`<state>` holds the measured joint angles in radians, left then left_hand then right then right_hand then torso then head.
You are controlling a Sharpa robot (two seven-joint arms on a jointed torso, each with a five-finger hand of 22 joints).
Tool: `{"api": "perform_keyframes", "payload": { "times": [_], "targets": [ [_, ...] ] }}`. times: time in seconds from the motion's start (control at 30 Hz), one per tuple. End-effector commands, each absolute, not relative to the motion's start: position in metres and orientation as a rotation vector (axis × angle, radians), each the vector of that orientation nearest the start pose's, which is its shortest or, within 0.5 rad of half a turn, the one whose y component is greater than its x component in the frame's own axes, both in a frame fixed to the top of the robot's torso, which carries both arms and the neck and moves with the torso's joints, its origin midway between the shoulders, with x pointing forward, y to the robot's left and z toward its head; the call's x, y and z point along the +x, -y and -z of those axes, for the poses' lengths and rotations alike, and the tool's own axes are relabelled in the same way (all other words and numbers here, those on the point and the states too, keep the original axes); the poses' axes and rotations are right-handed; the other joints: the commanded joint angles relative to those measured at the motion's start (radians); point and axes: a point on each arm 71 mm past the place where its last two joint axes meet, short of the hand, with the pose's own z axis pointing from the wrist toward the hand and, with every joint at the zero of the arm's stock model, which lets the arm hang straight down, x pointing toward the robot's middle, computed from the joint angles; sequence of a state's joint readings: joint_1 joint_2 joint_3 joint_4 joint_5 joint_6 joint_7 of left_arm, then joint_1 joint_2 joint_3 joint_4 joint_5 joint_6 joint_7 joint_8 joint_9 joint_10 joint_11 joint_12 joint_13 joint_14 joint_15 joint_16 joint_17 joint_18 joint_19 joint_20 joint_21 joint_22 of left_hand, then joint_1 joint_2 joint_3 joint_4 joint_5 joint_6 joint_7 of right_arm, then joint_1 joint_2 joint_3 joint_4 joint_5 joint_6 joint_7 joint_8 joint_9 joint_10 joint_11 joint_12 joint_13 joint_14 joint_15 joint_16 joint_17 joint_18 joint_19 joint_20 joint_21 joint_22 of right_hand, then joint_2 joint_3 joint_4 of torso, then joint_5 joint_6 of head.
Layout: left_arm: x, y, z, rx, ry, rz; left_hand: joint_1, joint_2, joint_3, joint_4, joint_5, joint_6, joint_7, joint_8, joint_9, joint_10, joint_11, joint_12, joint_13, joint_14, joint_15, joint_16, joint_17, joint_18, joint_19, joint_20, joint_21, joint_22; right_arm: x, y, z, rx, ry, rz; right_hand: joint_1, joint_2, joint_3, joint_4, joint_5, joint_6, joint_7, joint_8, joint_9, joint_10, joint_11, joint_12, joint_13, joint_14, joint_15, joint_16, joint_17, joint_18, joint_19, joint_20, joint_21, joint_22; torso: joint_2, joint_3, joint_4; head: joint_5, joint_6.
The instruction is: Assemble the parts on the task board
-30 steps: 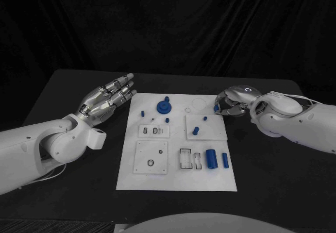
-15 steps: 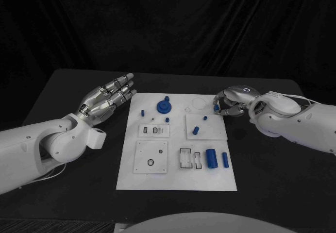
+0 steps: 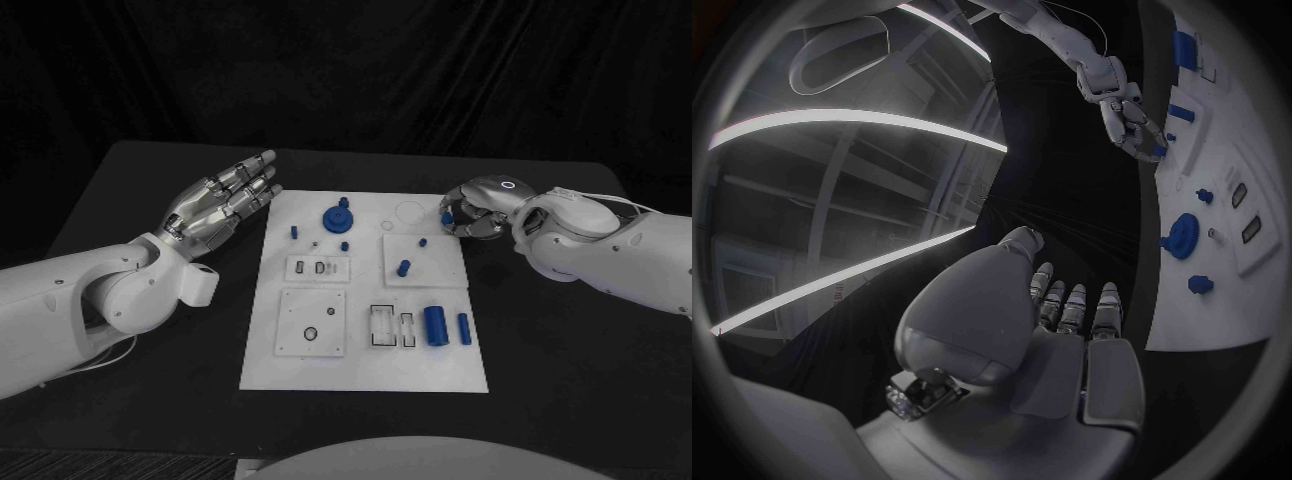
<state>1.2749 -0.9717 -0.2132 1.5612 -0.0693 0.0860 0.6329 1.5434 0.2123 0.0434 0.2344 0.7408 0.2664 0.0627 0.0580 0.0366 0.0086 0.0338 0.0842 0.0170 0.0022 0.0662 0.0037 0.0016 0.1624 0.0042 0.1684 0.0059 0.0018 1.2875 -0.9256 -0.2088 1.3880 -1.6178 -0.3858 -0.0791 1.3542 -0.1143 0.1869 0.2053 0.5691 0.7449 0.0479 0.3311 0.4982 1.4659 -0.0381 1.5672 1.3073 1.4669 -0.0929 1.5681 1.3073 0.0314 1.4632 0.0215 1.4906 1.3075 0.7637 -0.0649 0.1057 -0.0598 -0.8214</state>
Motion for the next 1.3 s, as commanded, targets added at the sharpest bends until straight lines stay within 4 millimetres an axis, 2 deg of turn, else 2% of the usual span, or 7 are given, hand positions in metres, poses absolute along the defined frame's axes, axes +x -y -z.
{"api": "perform_keyframes", "payload": {
  "times": [0.03, 0.3, 0.57, 0.7, 0.87, 1.17, 1.3],
  "targets": [
    [0.4563, -0.2426, 0.1827, -0.851, -1.471, 1.917, 0.01, 0.0, 0.006, -0.001, 0.005, -0.005, 0.001, 0.003, 0.0, 0.0, 0.004, 0.001, 0.0, -0.002, 0.007, -0.003, -0.001, 0.012, -0.001, 0.008, -0.003, 0.001, 0.4976, 0.2866, 0.2034, -0.3, -1.644, -0.333, 0.008, -0.004, 0.01, -0.001, 0.017, -0.008, -0.001, 0.005, -0.002, 0.105, 0.002, 0.004, 0.263, 0.104, 0.003, 0.003, 0.263, -0.01, 0.062, 0.002, -0.004, 0.235, 0.0, -0.0002, -0.0003, -0.001, 0.0],
    [0.4562, -0.2424, 0.183, -0.852, -1.473, 1.917, 0.01, 0.0, 0.006, -0.001, 0.005, -0.005, 0.001, 0.003, 0.0, 0.0, 0.004, 0.001, 0.0, -0.002, 0.007, -0.003, -0.001, 0.012, -0.001, 0.008, -0.003, 0.001, 0.4976, 0.2861, 0.2035, -0.302, -1.644, -0.336, 0.005, -0.003, 0.018, -0.004, 0.024, 0.012, 0.0, 0.021, 0.004, 0.105, 0.003, 0.004, 0.263, 0.104, 0.003, 0.003, 0.263, -0.01, 0.062, 0.002, -0.004, 0.235, 0.0, 0.0001, 0.0001, -0.001, 0.0],
    [0.4559, -0.2429, 0.1831, -0.853, -1.475, 1.916, 0.01, -0.001, 0.009, -0.002, 0.005, -0.004, 0.003, 0.003, 0.0, 0.0, 0.005, 0.001, 0.0, -0.002, 0.007, -0.003, -0.001, 0.011, -0.001, 0.008, -0.003, 0.001, 0.4977, 0.2854, 0.2034, -0.304, -1.641, -0.339, -0.003, 0.0, 0.022, -0.009, -0.001, 0.037, 0.001, 0.052, 0.02, 0.105, 0.004, 0.004, 0.263, 0.104, 0.004, 0.003, 0.263, -0.009, 0.06, 0.003, -0.007, 0.234, 0.0, -0.0001, 0.0003, -0.001, -0.003],
    [0.4558, -0.2427, 0.1831, -0.853, -1.476, 1.917, 0.01, -0.001, 0.009, -0.002, 0.005, -0.004, 0.003, 0.003, 0.0, 0.0, 0.005, 0.001, 0.0, -0.002, 0.007, -0.003, -0.001, 0.011, -0.001, 0.008, -0.003, 0.001, 0.4979, 0.2847, 0.2034, -0.305, -1.639, -0.341, -0.012, 0.009, 0.024, -0.013, -0.031, 0.066, 0.002, 0.087, 0.039, 0.105, 0.004, 0.004, 0.263, 0.104, 0.005, 0.003, 0.263, -0.009, 0.06, 0.004, -0.008, 0.234, 0.0, -0.0001, 0.0002, -0.002, -0.003],
    [0.4557, -0.2423, 0.1833, -0.853, -1.478, 1.918, 0.01, -0.001, 0.009, -0.002, 0.005, -0.004, 0.003, 0.003, 0.0, 0.0, 0.005, 0.001, 0.0, -0.002, 0.007, -0.003, -0.001, 0.011, -0.001, 0.008, -0.003, 0.001, 0.4981, 0.2841, 0.2034, -0.303, -1.639, -0.34, -0.013, 0.012, 0.024, -0.014, -0.044, 0.071, 0.001, 0.096, 0.044, 0.105, 0.004, 0.004, 0.263, 0.104, 0.005, 0.003, 0.263, -0.008, 0.059, 0.004, -0.01, 0.233, 0.0, -0.0001, 0.0, -0.003, -0.005],
    [0.4556, -0.242, 0.1835, -0.854, -1.481, 1.919, 0.01, -0.001, 0.009, -0.002, 0.005, -0.004, 0.003, 0.003, 0.0, 0.0, 0.005, 0.001, 0.0, -0.002, 0.007, -0.003, -0.001, 0.011, -0.001, 0.008, -0.003, 0.001, 0.4987, 0.283, 0.204, -0.299, -1.647, -0.332, -0.033, 0.017, 0.017, -0.011, -0.124, 0.095, -0.003, 0.121, 0.057, 0.105, 0.001, 0.004, 0.263, 0.104, 0.004, 0.003, 0.263, -0.007, 0.056, 0.003, -0.014, 0.231, 0.0, 0.0, 0.0002, -0.003, -0.007],
    [0.4556, -0.2418, 0.1837, -0.855, -1.482, 1.919, 0.01, -0.001, 0.009, -0.002, 0.005, -0.004, 0.003, 0.003, 0.0, 0.0, 0.005, 0.001, 0.0, -0.002, 0.007, -0.003, -0.001, 0.011, -0.001, 0.008, -0.003, 0.001, 0.499, 0.2822, 0.204, -0.299, -1.646, -0.333, -0.034, 0.017, 0.016, -0.011, -0.131, 0.095, -0.003, 0.121, 0.057, 0.105, 0.001, 0.004, 0.263, 0.104, 0.004, 0.003, 0.263, -0.007, 0.056, 0.003, -0.015, 0.231, 0.001, 0.0, -0.0002, -0.004, -0.007]
  ]
}}
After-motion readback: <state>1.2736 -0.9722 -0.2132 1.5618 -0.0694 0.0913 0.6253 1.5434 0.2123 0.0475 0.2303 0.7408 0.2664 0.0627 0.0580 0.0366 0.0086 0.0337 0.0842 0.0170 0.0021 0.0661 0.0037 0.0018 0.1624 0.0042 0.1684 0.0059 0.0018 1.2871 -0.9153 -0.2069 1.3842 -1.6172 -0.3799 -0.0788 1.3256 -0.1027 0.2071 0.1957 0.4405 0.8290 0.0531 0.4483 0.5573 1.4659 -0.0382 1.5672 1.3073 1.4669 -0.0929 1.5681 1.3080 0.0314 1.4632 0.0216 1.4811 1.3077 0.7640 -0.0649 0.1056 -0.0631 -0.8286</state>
